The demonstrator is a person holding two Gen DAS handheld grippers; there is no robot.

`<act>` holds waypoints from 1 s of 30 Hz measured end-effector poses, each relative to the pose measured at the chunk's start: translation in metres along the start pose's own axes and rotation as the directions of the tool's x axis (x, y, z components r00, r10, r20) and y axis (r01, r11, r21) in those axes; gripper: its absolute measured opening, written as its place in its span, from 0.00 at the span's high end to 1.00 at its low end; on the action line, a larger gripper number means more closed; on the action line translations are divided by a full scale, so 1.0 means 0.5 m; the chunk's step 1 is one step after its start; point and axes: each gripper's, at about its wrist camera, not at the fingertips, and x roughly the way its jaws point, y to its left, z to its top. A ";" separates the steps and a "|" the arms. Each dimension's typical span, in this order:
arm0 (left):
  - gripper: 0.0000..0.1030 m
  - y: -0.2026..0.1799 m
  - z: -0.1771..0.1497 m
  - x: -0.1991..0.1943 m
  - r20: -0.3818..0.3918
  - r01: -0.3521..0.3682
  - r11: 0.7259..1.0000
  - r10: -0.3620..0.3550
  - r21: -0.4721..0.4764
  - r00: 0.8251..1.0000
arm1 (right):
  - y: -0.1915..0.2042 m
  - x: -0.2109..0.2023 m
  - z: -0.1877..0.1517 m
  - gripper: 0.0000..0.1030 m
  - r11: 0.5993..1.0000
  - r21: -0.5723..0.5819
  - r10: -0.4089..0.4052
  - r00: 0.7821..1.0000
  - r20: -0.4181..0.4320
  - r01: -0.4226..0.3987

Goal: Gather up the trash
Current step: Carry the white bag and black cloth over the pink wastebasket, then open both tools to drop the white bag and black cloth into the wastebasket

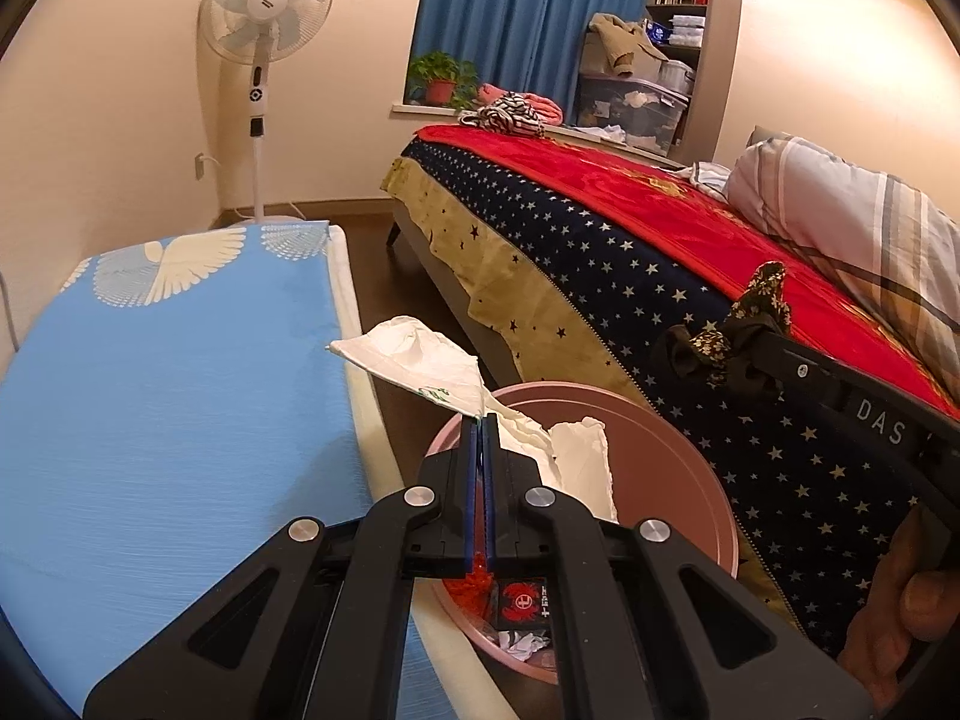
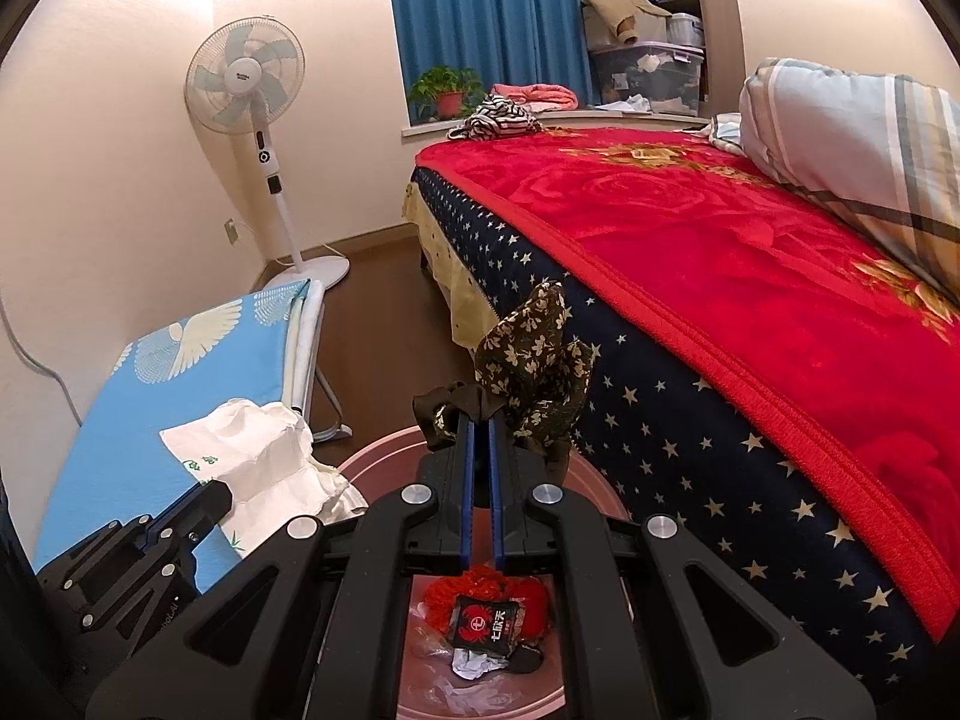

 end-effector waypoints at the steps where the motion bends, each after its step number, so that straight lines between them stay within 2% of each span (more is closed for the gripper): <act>1: 0.99 -0.001 0.000 0.002 -0.002 0.003 1.000 -0.003 0.001 1.000 | -0.001 0.001 0.001 0.96 1.000 0.001 -0.001 1.000 -0.001 0.001; 17: 0.99 -0.017 -0.001 0.005 -0.004 0.031 0.999 -0.031 0.011 1.000 | -0.008 -0.004 -0.002 0.95 1.000 0.013 -0.013 1.000 0.001 0.013; 20: 0.96 -0.020 0.008 0.006 -0.007 0.082 0.997 -0.082 0.008 0.997 | -0.009 -0.010 -0.001 0.85 1.000 0.015 -0.023 1.000 0.005 0.023; 22: 0.75 -0.025 0.010 0.007 -0.021 0.101 0.995 -0.101 0.022 0.995 | -0.010 -0.018 -0.001 0.60 0.999 0.018 -0.034 0.999 0.017 0.033; 23: 0.57 -0.024 0.010 0.004 -0.017 0.098 0.995 -0.097 0.024 0.995 | -0.011 -0.021 0.000 0.55 0.999 0.021 -0.037 0.999 0.022 0.036; 24: 0.54 -0.020 0.009 0.000 -0.011 0.089 0.996 -0.088 0.023 0.996 | -0.012 -0.026 0.000 0.49 0.999 0.022 -0.039 0.999 0.025 0.039; 28: 0.52 -0.005 0.006 -0.014 -0.017 0.058 0.998 -0.058 0.013 0.998 | -0.015 -0.042 0.000 0.35 0.999 0.028 -0.042 0.998 0.035 0.041; 30: 0.47 0.002 0.004 -0.030 -0.009 0.042 0.999 -0.042 0.013 0.999 | -0.011 -0.053 -0.002 0.27 0.999 0.018 -0.028 0.999 0.036 0.027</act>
